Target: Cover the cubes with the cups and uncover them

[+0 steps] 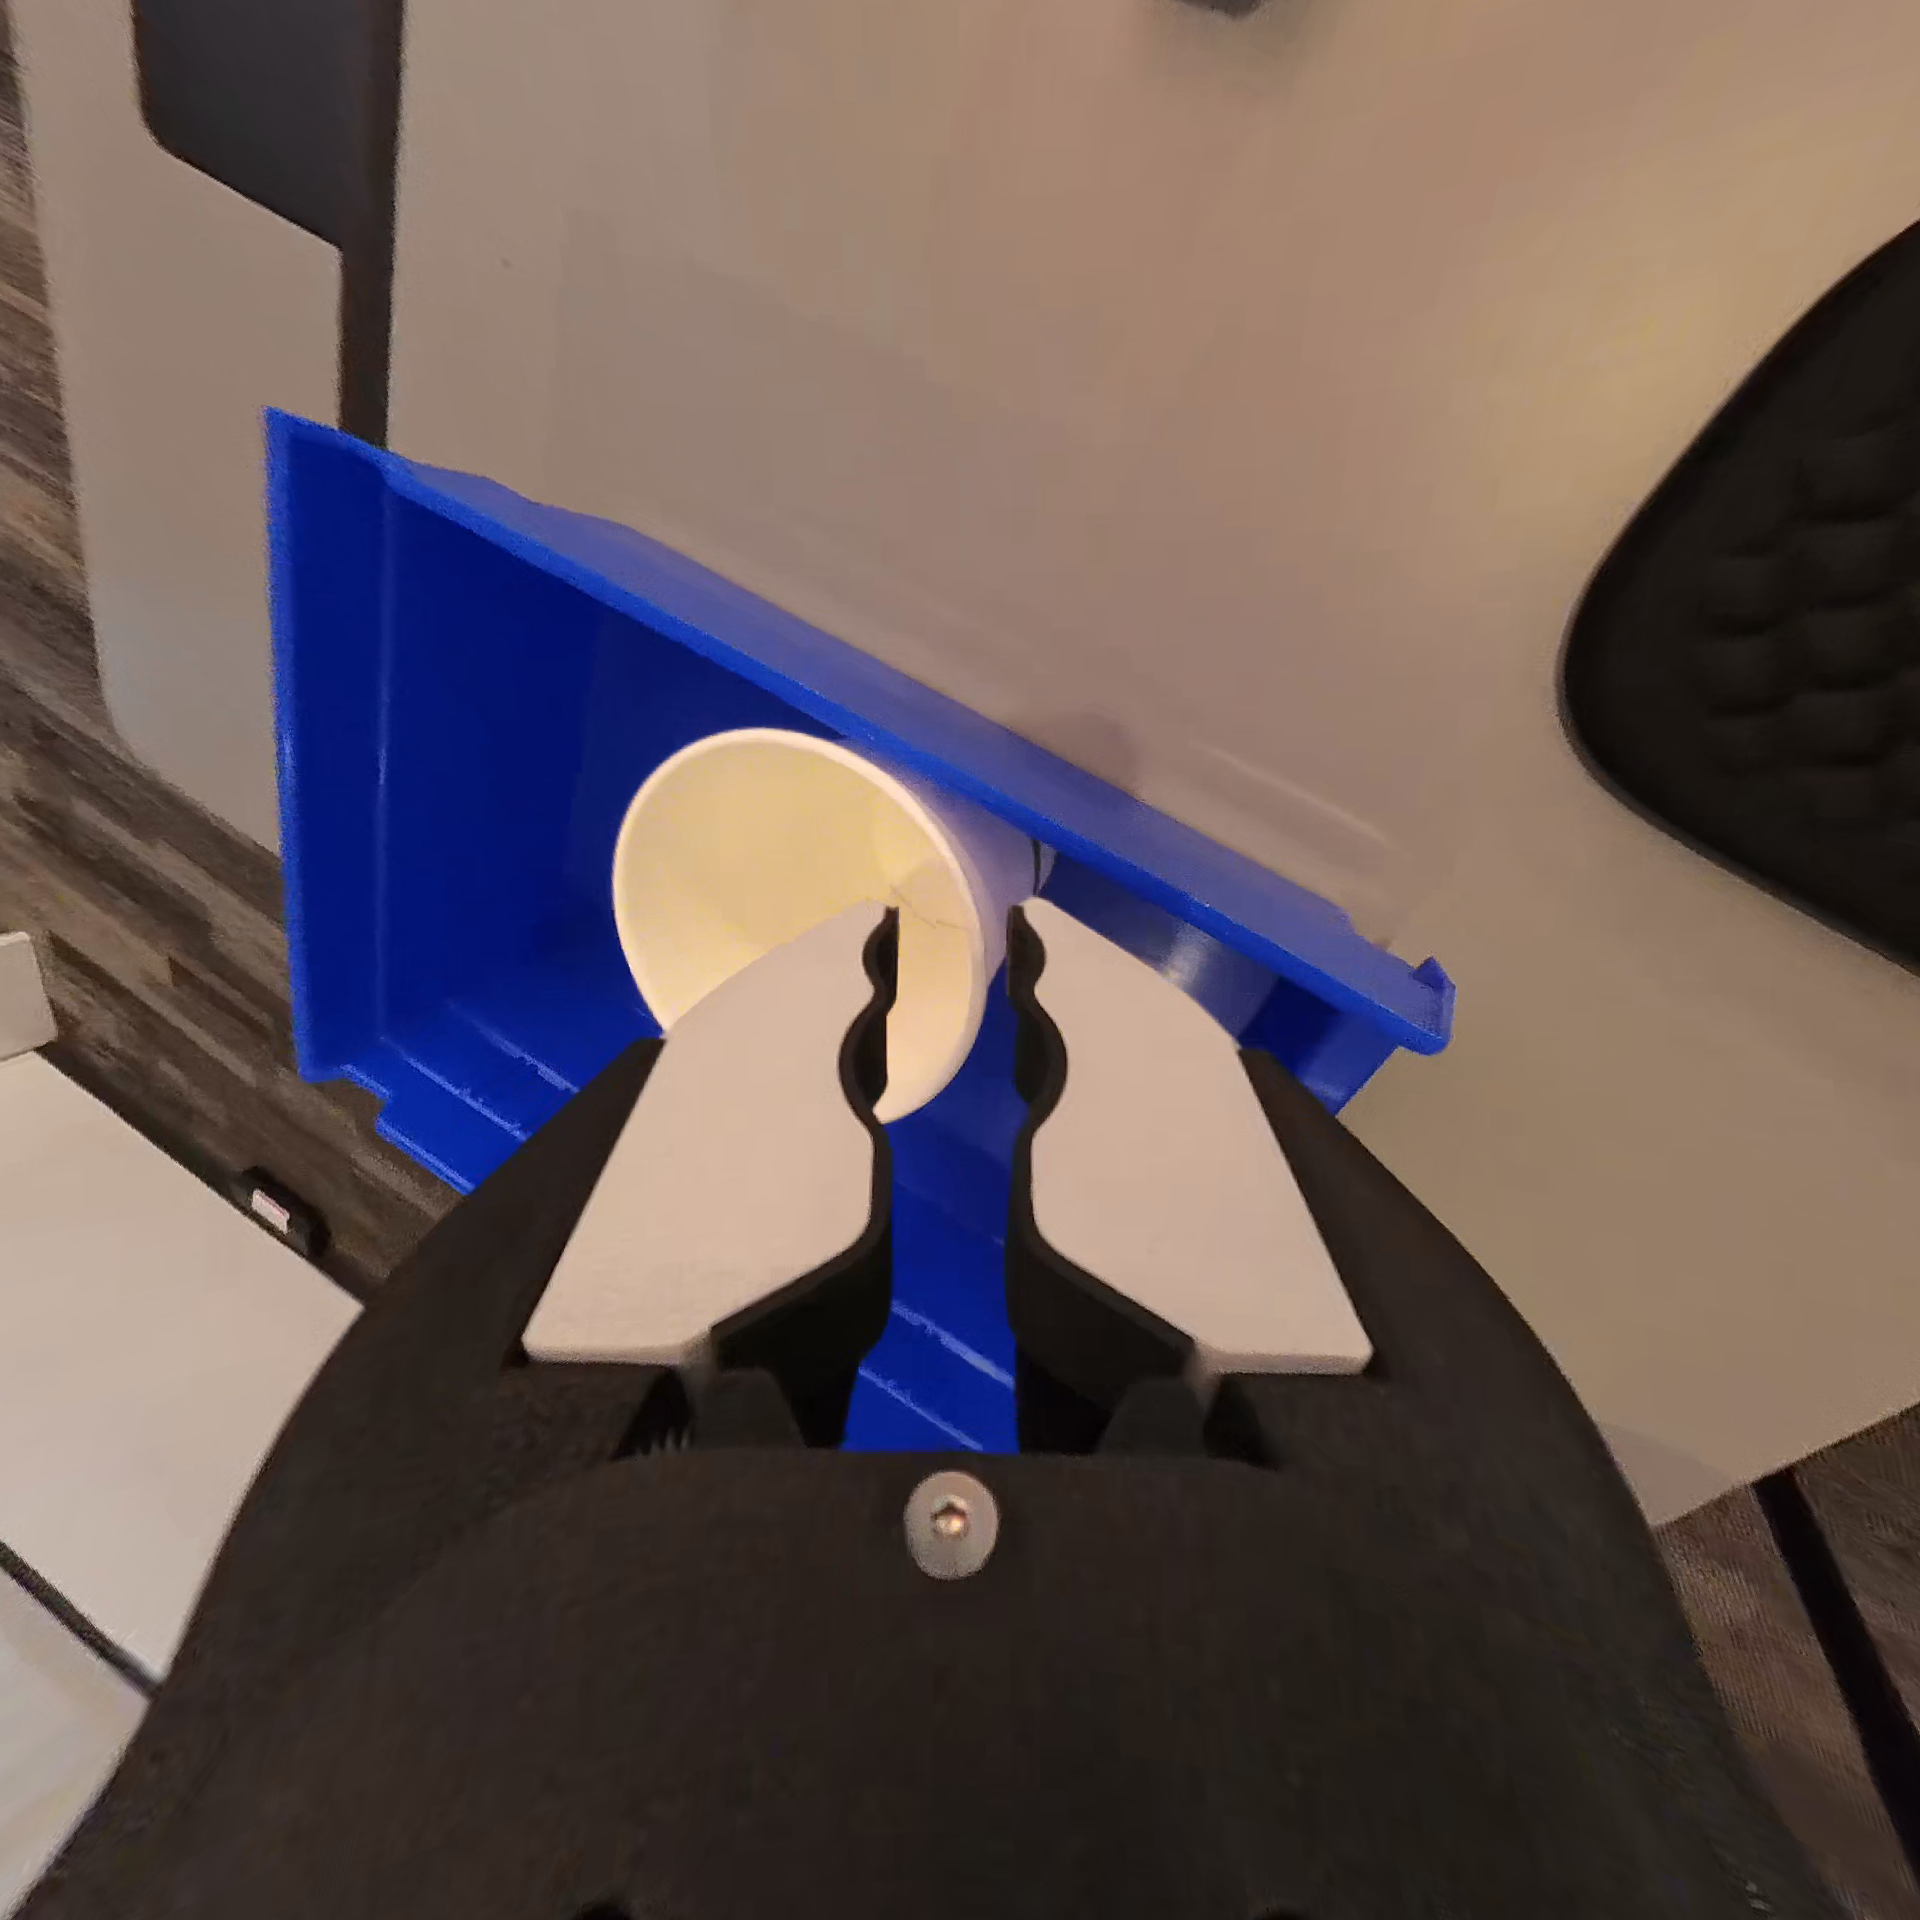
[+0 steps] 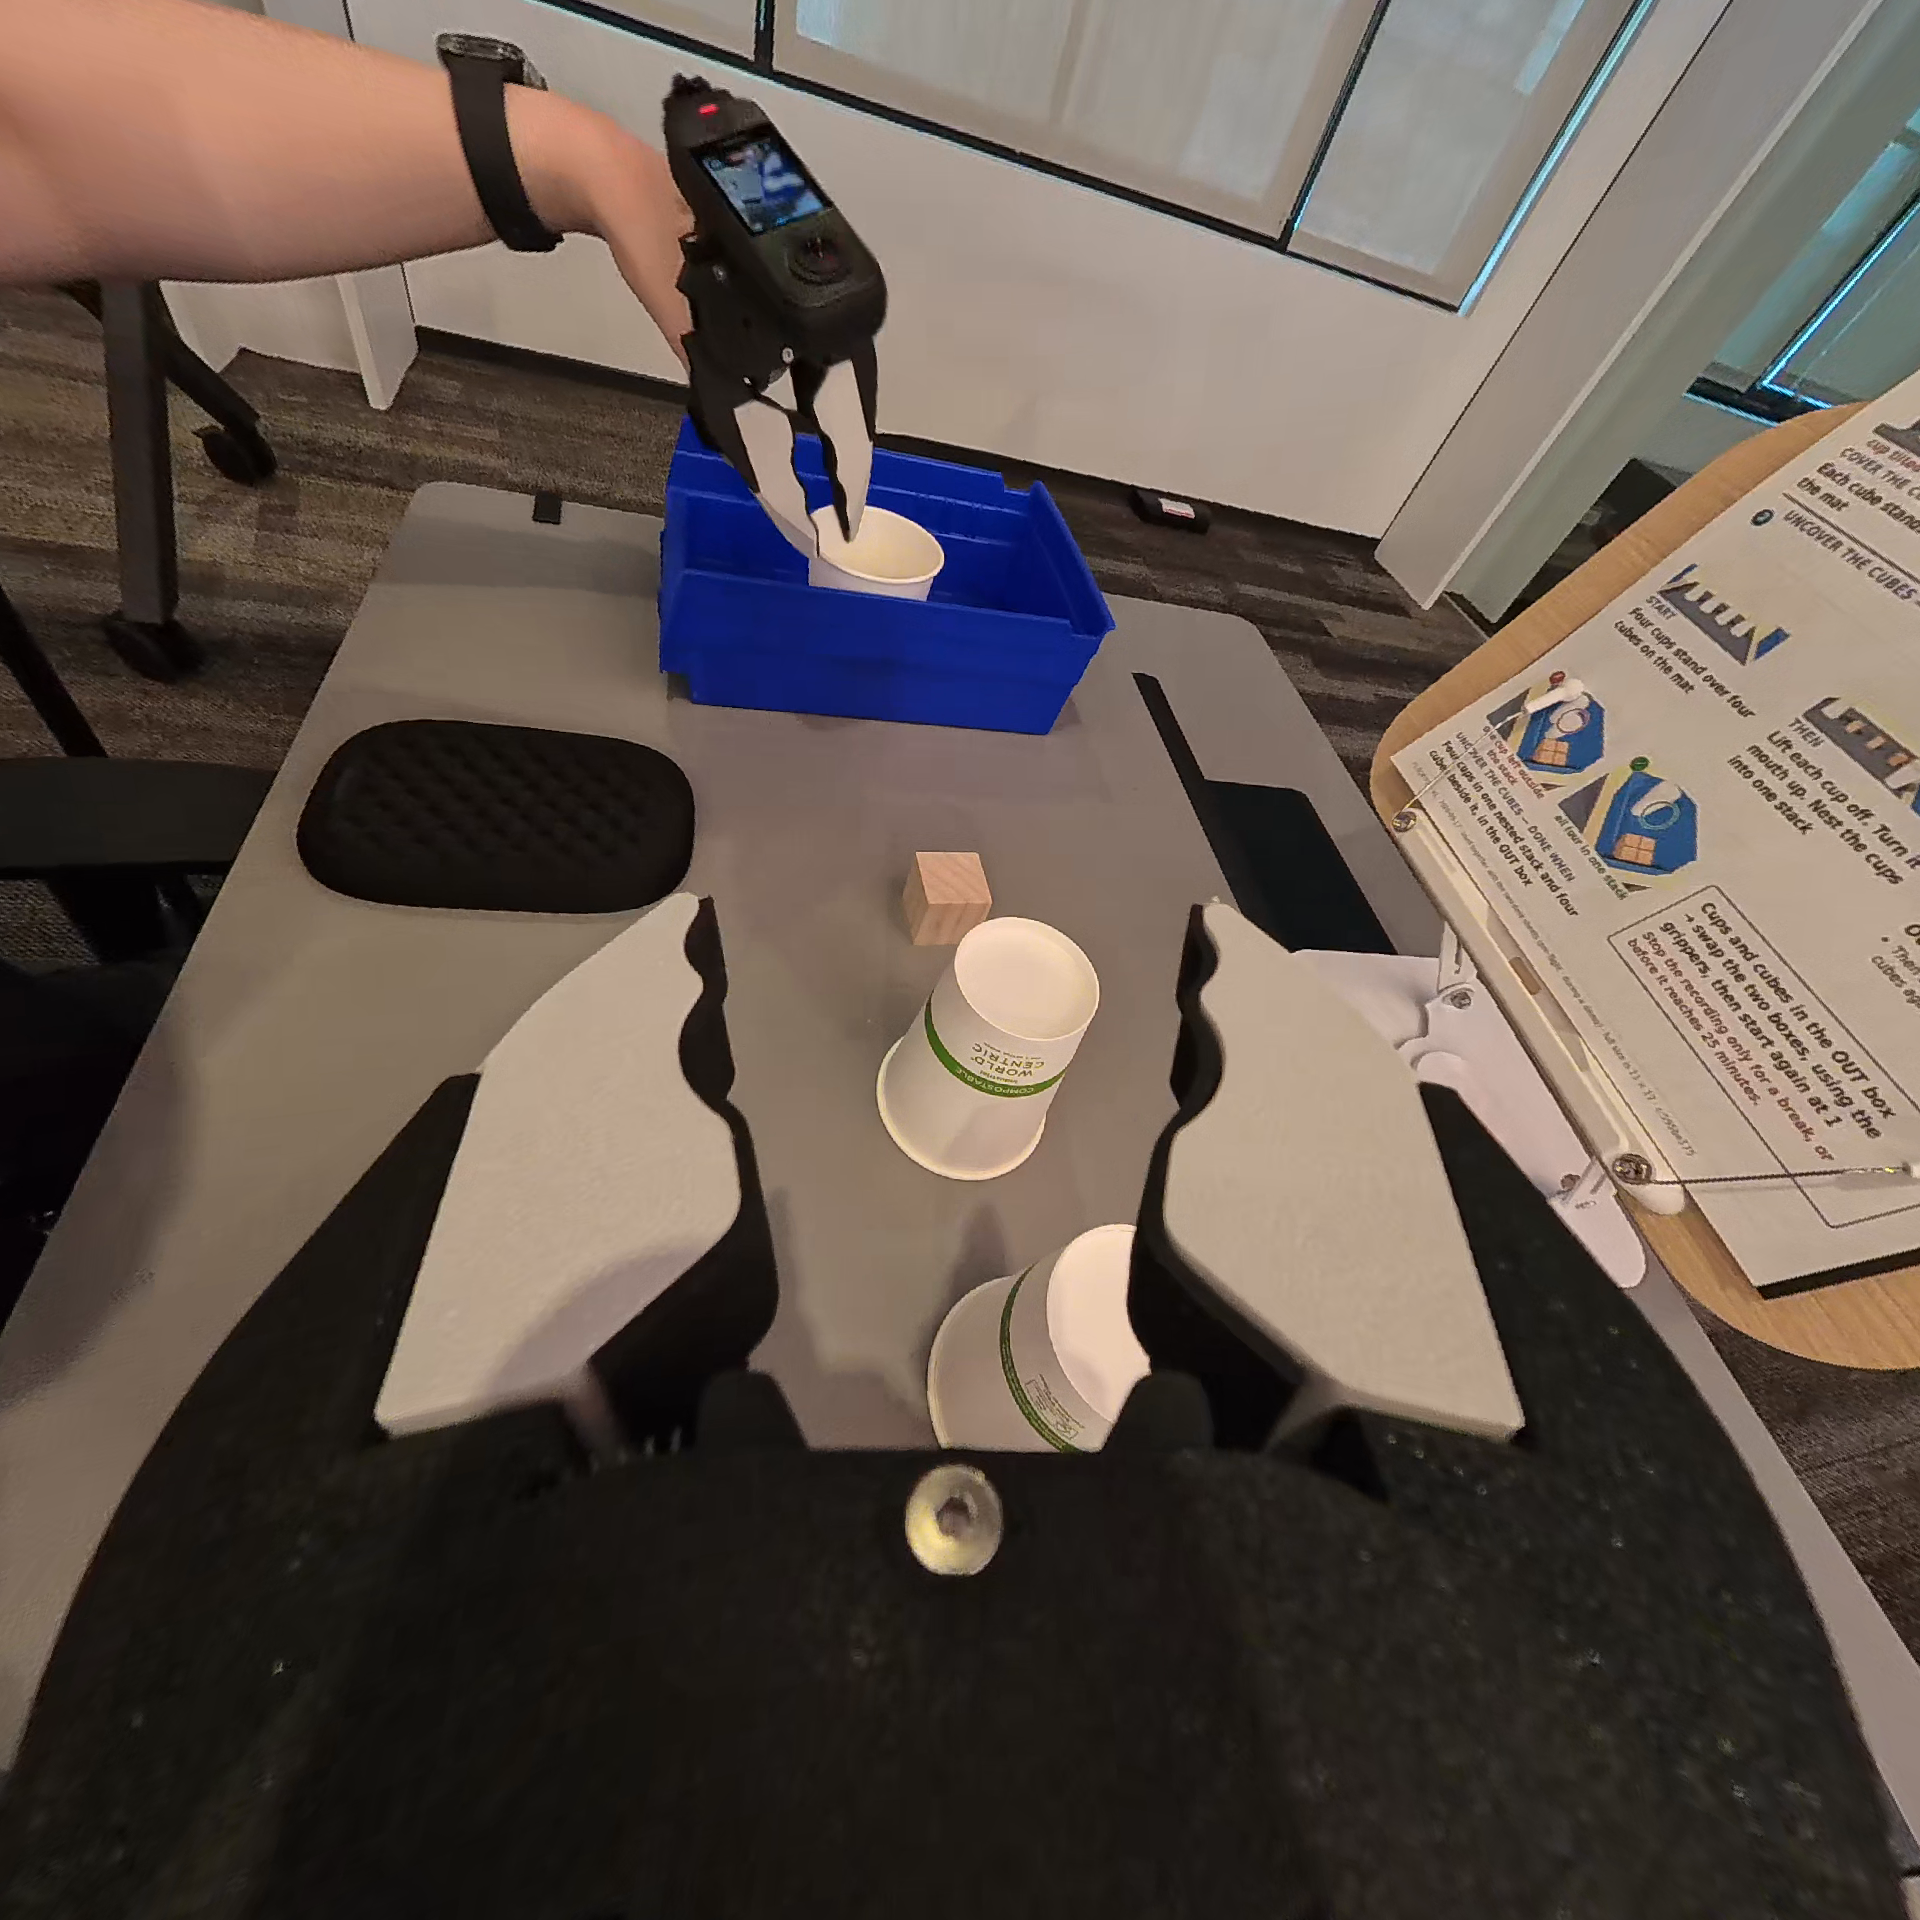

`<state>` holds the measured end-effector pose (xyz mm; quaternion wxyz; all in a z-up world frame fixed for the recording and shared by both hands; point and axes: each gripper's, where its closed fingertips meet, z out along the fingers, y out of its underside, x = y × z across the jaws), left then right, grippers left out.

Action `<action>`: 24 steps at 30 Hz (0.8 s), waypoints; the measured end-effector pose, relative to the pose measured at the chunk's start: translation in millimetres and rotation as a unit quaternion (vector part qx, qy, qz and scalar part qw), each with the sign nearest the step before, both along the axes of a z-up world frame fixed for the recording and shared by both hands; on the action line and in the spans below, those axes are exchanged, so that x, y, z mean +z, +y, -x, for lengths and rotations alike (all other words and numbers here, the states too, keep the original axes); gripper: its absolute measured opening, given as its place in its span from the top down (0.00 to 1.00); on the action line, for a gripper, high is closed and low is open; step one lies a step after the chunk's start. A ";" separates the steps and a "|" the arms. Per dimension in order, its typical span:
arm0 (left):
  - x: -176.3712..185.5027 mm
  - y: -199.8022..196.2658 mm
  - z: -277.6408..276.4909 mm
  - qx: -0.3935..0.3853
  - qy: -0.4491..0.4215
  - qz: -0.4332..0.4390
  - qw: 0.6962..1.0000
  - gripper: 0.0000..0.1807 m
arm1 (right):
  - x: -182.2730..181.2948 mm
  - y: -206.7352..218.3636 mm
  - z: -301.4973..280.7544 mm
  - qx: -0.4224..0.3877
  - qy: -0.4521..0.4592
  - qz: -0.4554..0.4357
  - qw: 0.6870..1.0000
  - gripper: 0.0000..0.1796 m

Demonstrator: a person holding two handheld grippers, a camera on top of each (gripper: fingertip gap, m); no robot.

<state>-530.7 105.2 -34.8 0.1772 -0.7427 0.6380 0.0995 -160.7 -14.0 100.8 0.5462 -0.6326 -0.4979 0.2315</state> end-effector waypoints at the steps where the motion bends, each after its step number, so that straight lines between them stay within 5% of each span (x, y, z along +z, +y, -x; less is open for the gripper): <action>1: -2.1 0.8 1.7 0.001 0.008 0.003 1.000 0.89 | 0.0 0.0 -0.1 0.001 0.000 -0.001 1.000 0.54; 17: -24.2 3.6 21.4 0.049 0.011 0.018 0.999 0.98 | -10.3 7.8 -4.5 0.004 -0.003 0.013 1.000 0.54; 24: 28.8 3.6 30.1 0.066 -0.081 -0.051 0.993 0.99 | -13.0 11.6 -7.2 0.006 0.009 0.021 1.000 0.54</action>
